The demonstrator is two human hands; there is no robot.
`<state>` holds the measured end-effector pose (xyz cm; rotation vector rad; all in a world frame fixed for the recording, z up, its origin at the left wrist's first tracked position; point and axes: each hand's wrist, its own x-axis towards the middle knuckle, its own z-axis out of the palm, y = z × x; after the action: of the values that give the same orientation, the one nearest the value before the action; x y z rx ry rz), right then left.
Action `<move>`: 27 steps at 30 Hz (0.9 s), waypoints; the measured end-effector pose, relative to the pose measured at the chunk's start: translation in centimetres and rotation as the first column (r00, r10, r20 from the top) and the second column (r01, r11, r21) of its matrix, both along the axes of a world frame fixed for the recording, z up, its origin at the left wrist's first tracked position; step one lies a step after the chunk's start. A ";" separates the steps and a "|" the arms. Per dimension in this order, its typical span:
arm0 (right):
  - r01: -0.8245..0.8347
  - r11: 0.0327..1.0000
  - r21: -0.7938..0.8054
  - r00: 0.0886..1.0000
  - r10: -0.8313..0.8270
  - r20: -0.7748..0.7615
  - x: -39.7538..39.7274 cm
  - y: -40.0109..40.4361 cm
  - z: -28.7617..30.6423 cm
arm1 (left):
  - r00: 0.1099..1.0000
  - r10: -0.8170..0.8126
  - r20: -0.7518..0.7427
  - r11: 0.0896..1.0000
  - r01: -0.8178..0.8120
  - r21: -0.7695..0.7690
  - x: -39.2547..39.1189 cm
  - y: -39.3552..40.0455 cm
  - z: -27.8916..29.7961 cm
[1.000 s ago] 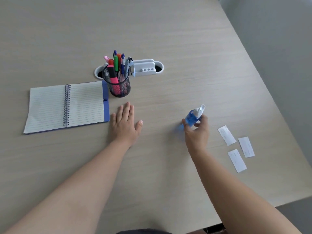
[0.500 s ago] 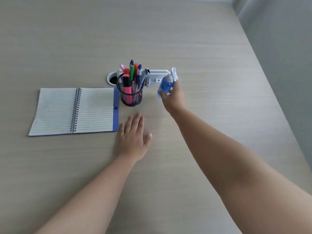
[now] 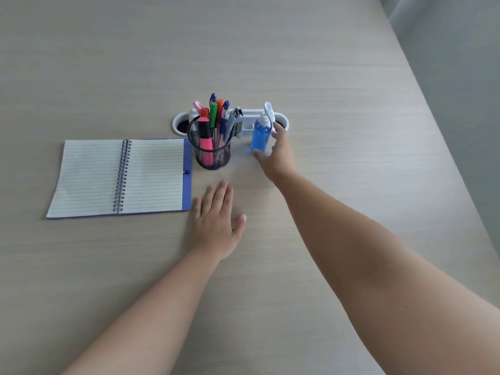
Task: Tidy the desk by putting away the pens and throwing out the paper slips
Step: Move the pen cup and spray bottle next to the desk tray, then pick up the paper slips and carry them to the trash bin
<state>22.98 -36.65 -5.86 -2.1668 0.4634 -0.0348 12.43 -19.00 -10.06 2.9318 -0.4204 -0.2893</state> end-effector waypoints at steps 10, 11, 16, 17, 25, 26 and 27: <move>0.247 0.969 0.004 0.967 -0.247 -0.055 -16.5 -10.1 1.9 | 0.997 -0.020 -0.081 0.967 -0.002 -0.256 -1.4 -5.7 2.7; 0.287 0.958 0.009 0.955 -0.285 -0.083 -18.4 -11.8 2.4 | 0.993 -0.091 -0.081 0.955 0.064 -0.288 -2.1 -7.3 2.8; 0.421 0.900 -0.115 0.880 -0.436 -0.191 -26.6 -20.1 4.0 | 0.927 -0.340 -0.161 0.908 0.278 -0.315 -6.2 -15.8 3.1; 0.404 0.903 -0.149 0.869 -0.429 -0.246 -28.0 -21.5 3.9 | 0.910 -0.367 -0.193 0.904 0.301 -0.302 -7.0 -17.4 3.3; -0.001 0.976 -0.219 0.835 -0.120 -0.536 -33.4 -26.7 3.4 | 0.873 -0.420 -0.247 0.906 0.389 -0.168 -10.1 -26.2 4.5; -0.035 0.974 -0.224 0.839 -0.094 -0.536 -33.3 -26.9 3.4 | 0.883 -0.401 -0.244 0.915 0.372 -0.156 -10.2 -27.0 4.5; -0.074 0.968 -0.239 0.837 -0.070 -0.543 -33.0 -27.2 3.3 | 0.899 -0.370 -0.236 0.928 0.342 -0.150 -10.4 -27.7 4.5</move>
<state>-10.00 -63.85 -2.55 -2.4146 0.8189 0.5778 2.07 -46.72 -5.52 2.6469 -0.9016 -0.6700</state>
